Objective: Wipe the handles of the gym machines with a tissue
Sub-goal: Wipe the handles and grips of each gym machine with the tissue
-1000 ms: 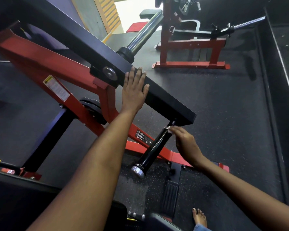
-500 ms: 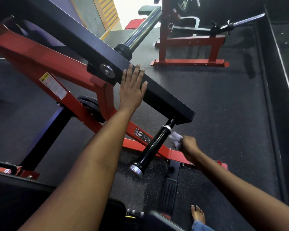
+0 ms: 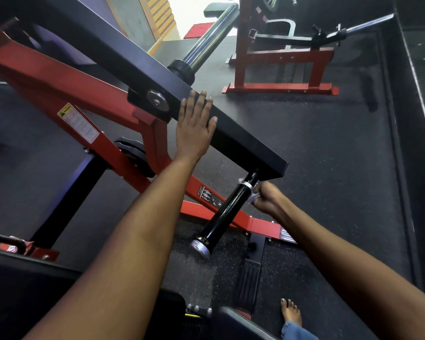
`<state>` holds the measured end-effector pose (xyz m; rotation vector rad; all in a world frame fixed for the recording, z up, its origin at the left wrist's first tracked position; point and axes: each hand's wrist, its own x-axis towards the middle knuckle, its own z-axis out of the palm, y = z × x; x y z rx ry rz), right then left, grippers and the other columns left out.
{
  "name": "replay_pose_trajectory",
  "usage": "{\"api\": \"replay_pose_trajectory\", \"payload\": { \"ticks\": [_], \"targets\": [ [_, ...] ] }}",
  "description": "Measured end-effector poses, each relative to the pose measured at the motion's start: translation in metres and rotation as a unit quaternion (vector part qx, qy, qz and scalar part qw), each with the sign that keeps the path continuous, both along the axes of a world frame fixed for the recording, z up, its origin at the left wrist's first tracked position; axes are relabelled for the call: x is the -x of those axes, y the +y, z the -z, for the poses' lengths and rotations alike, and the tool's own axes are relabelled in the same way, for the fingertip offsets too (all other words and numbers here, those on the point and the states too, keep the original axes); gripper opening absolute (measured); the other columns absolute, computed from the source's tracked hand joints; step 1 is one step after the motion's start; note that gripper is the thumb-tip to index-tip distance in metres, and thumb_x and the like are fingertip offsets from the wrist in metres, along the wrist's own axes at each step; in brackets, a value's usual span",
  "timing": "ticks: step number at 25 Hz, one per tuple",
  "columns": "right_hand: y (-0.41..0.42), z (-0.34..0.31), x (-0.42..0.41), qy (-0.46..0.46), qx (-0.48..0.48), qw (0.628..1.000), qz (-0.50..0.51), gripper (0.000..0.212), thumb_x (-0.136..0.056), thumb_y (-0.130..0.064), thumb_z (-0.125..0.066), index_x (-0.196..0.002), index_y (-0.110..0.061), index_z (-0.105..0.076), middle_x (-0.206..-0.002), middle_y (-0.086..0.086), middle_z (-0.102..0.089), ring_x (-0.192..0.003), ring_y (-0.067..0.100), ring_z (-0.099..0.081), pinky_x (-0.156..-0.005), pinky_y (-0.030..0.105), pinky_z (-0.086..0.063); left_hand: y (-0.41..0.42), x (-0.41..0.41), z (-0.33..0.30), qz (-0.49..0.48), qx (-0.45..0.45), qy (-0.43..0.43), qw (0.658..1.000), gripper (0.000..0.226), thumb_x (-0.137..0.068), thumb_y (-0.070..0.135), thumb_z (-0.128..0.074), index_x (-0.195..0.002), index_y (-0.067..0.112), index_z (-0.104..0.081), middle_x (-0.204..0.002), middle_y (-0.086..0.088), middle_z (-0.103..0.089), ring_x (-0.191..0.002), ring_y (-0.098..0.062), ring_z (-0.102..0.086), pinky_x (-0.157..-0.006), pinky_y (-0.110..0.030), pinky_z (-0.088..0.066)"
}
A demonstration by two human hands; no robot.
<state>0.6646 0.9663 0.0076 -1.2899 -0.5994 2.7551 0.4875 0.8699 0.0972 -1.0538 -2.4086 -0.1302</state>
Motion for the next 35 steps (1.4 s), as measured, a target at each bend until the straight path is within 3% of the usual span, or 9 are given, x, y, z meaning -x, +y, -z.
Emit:
{"api": "replay_pose_trajectory", "payload": {
  "ticks": [3,8,16,24,27,29,31,33,35],
  "targets": [
    [-0.02,0.012,-0.007,-0.011,0.019,0.999,0.029,0.037,-0.095,0.005,-0.02,-0.095,-0.004,-0.055,-0.074,0.006,-0.054,-0.04,0.005,-0.046,-0.029,0.014,-0.03,0.001,0.001,-0.001,-0.001,-0.003,0.004,1.0,0.053,-0.102,0.036,-0.027,-0.149,0.013,-0.036,-0.158,-0.008,-0.029,-0.149,-0.027,-0.014,-0.119,-0.033,0.011],
    [-0.022,0.01,-0.016,-0.005,0.116,0.993,0.026,0.035,-0.08,0.011,-0.019,-0.089,0.001,-0.052,-0.078,0.011,-0.053,-0.064,0.012,-0.051,-0.034,0.018,-0.044,-0.002,0.001,0.001,0.0,-0.007,0.001,1.0,0.052,-0.102,0.035,-0.03,-0.148,0.012,-0.038,-0.157,-0.008,-0.031,-0.148,-0.028,-0.016,-0.119,-0.033,0.008],
    [-0.031,-0.009,-0.041,0.021,0.102,0.994,-0.02,0.041,-0.086,0.016,-0.017,-0.083,-0.001,-0.054,-0.076,0.01,-0.052,-0.076,0.013,-0.051,-0.071,0.017,-0.052,-0.001,0.0,0.002,-0.002,-0.002,-0.001,1.0,0.052,-0.102,0.035,-0.028,-0.148,0.013,-0.037,-0.157,-0.008,-0.029,-0.149,-0.027,-0.015,-0.12,-0.038,0.002],
    [-0.11,-0.038,-0.077,0.029,-0.006,0.976,-0.214,0.027,-0.096,0.006,-0.033,-0.089,0.001,-0.058,-0.086,0.013,-0.062,-0.073,0.018,-0.059,-0.071,0.026,-0.052,0.001,-0.001,-0.003,-0.008,0.011,-0.009,1.0,0.053,-0.102,0.035,-0.026,-0.149,0.013,-0.036,-0.158,-0.008,-0.028,-0.149,-0.028,-0.014,-0.121,-0.04,0.0],
    [-0.072,-0.061,-0.08,-0.005,-0.152,0.957,-0.248,0.02,-0.094,0.007,-0.04,-0.09,0.008,-0.06,-0.09,0.019,-0.068,-0.064,0.02,-0.064,-0.057,0.026,-0.055,0.001,-0.003,-0.004,-0.012,0.021,-0.014,1.0,0.053,-0.103,0.036,-0.024,-0.15,0.013,-0.034,-0.159,-0.007,-0.025,-0.149,-0.027,-0.012,-0.121,-0.04,0.001],
    [-0.038,-0.061,-0.069,-0.032,-0.443,0.875,-0.194,0.019,-0.092,0.003,-0.046,-0.092,0.006,-0.066,-0.076,0.015,-0.066,-0.059,0.018,-0.058,-0.054,0.025,-0.047,-0.001,-0.003,-0.002,-0.015,0.025,-0.017,0.999,0.054,-0.103,0.036,-0.022,-0.151,0.013,-0.032,-0.159,-0.006,-0.024,-0.149,-0.027,-0.011,-0.121,-0.039,0.002],
    [-0.028,-0.05,-0.065,-0.009,-0.697,0.699,-0.16,0.022,-0.093,-0.002,-0.048,-0.103,0.0,-0.067,-0.08,0.011,-0.066,-0.067,0.015,-0.058,-0.066,0.023,-0.048,-0.002,-0.004,-0.001,-0.017,0.022,-0.019,0.999,0.054,-0.103,0.036,-0.022,-0.15,0.013,-0.033,-0.159,-0.006,-0.026,-0.149,-0.027,-0.012,-0.121,-0.04,0.001],
    [-0.051,-0.024,-0.077,0.055,-0.766,0.601,-0.224,0.036,-0.091,0.005,-0.047,-0.125,-0.001,-0.055,-0.121,0.016,-0.061,-0.106,0.025,-0.06,-0.1,0.032,-0.045,-0.002,-0.006,0.001,-0.013,0.015,-0.018,1.0,0.053,-0.102,0.036,-0.024,-0.149,0.012,-0.036,-0.158,-0.007,-0.029,-0.149,-0.027,-0.014,-0.122,-0.04,-0.002],
    [-0.089,0.003,-0.1,0.161,-0.81,0.49,-0.278,0.066,-0.079,0.022,-0.05,-0.14,0.0,-0.036,-0.146,0.019,-0.036,-0.135,0.033,-0.035,-0.115,0.037,-0.024,-0.001,-0.006,0.0,-0.008,0.011,-0.014,1.0,0.053,-0.102,0.036,-0.025,-0.148,0.012,-0.037,-0.157,-0.007,-0.03,-0.148,-0.028,-0.015,-0.122,-0.04,-0.003]
  ]
}}
